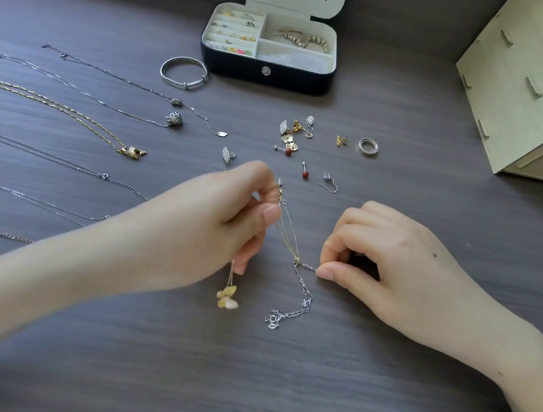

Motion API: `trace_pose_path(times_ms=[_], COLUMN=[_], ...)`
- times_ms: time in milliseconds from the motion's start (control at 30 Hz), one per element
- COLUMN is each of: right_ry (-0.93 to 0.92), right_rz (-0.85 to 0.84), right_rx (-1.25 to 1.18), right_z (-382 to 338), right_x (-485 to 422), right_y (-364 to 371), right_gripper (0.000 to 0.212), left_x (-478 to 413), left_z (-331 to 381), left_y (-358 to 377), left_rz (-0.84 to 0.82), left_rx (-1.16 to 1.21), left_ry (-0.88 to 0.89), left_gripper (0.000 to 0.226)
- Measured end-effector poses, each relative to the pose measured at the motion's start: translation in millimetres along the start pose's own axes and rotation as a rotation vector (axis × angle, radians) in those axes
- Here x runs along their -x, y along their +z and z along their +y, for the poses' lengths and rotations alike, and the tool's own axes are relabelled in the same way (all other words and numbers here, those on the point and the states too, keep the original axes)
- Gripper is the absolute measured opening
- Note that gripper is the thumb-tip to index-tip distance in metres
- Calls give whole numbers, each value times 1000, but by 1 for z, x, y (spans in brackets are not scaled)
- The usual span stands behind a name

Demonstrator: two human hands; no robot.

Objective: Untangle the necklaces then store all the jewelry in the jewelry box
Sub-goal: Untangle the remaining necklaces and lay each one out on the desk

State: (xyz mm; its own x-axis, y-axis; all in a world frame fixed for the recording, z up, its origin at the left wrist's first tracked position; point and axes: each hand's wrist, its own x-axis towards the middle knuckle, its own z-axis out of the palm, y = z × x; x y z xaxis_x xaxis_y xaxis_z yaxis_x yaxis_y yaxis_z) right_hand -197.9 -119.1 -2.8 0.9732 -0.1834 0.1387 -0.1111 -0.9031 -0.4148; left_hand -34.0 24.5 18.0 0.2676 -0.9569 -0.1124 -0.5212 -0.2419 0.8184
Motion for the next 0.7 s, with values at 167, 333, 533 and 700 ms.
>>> trace_pose_path(times_ms=[167,333,533,700], right_ry=[-3,-4,-8,-12], right_rz=[3,5,12,17], right_rx=[5,-2,2,-1], right_z=[-1,-1,-1,-2], right_x=[1,0,0,0], right_y=[0,0,1,0], right_gripper=[22,23,24,23], left_x=[-15,-33,-53,-71], left_z=[2,13,30,41], left_y=[-11,-22,-29,-26], left_rz=[-68,-162,-207,-227], left_rx=[25,-212,-391,-500], left_ry=[15,170,261,339], left_gripper=[12,10,5,11])
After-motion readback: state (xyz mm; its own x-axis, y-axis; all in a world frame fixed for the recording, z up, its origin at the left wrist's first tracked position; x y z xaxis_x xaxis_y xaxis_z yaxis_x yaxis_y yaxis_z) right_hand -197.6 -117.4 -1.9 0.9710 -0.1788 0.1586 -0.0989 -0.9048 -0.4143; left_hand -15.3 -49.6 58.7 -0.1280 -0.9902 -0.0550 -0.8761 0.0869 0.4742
